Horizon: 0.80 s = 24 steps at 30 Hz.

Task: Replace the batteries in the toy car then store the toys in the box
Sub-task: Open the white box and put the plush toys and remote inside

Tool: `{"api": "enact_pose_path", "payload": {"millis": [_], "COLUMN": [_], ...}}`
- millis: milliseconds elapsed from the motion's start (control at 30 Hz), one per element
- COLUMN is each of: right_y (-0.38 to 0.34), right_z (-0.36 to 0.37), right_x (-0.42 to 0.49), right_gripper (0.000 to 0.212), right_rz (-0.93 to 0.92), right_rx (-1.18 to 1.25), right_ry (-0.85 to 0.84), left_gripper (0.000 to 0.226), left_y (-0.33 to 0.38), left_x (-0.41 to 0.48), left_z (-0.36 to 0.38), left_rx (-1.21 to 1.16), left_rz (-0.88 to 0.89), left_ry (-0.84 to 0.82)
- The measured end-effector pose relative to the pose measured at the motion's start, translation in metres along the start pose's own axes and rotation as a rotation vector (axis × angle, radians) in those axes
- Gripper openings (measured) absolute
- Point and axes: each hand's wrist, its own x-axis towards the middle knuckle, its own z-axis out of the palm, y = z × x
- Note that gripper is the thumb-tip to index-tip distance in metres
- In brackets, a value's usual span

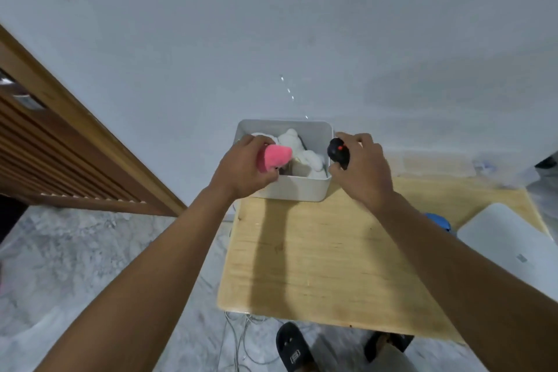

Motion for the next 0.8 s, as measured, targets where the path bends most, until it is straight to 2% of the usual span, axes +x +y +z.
{"api": "enact_pose_path", "payload": {"millis": [133,333,533,600,700,800], "right_y": [-0.033,-0.055,-0.056,-0.055,-0.051,-0.039], "right_z": [0.002,0.040,0.067,0.065,0.050,0.024], "right_x": [0.038,0.066,0.074,0.076,0.081,0.084], "right_gripper": [0.059,0.055,0.040,0.045,0.054,0.043], "right_rz": [-0.035,-0.070,-0.085,-0.067,-0.031,-0.003], "right_rx": [-0.192,-0.379,-0.278,-0.238,-0.148,-0.091], "right_ry": [-0.285,-0.495,-0.644,-0.666,-0.581,-0.456], "left_gripper": [0.059,0.064,0.061,0.064,0.048,0.038], "left_y": [-0.007,-0.026,-0.044,-0.047,-0.044,-0.028], "left_x": [0.029,0.045,0.042,0.041,0.045,0.053], "left_z": [-0.001,0.024,0.038,0.035,0.026,0.016], "left_rx": [0.083,0.142,0.080,0.054,0.088,0.097], "left_rz": [-0.017,-0.118,-0.176,-0.194,-0.193,-0.234], "left_ry": [0.008,-0.113,-0.180,-0.188,-0.158,-0.119]}}
